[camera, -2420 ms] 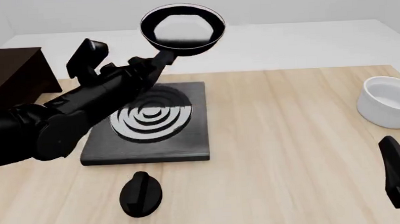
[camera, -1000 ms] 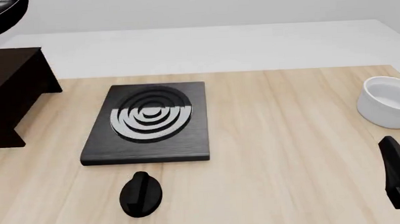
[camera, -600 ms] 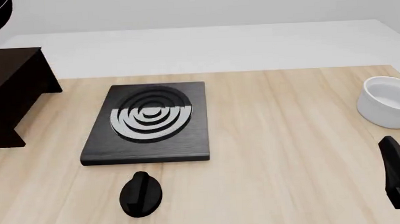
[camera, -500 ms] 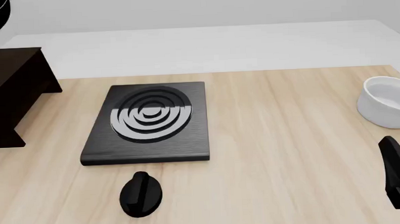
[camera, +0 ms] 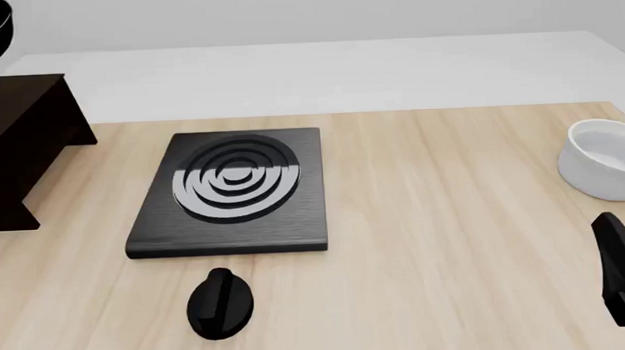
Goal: Put the frying pan on top of the cabinet.
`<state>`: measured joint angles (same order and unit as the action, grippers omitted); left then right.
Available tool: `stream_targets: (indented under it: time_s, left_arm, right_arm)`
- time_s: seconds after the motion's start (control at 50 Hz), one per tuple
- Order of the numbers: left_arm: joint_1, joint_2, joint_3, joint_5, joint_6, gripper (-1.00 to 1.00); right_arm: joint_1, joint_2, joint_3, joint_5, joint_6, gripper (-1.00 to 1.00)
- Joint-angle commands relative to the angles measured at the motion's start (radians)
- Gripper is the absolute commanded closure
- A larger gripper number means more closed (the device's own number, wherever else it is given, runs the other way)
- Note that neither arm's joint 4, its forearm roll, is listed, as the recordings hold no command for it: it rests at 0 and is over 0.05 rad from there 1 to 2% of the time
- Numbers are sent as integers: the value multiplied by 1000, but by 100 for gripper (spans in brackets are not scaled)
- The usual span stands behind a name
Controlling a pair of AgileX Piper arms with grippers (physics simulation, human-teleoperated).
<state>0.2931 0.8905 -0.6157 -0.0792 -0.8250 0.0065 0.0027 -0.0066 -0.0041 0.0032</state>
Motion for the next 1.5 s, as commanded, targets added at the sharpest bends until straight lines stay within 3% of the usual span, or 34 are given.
stream_targets:
  time_s: [0.02, 0.58, 1.5]
  left_arm:
    - [15, 56, -36, -45, 11, 100]
    - [25, 167, -45, -103, 4, 100]
    - [48, 384, -147, -165, 13, 100]
  right_arm:
    - [0, 0, -5, 5, 0, -100]
    - [2, 4, -2, 2, -3, -100]
    - [4, 22, -10, -3, -3, -100]
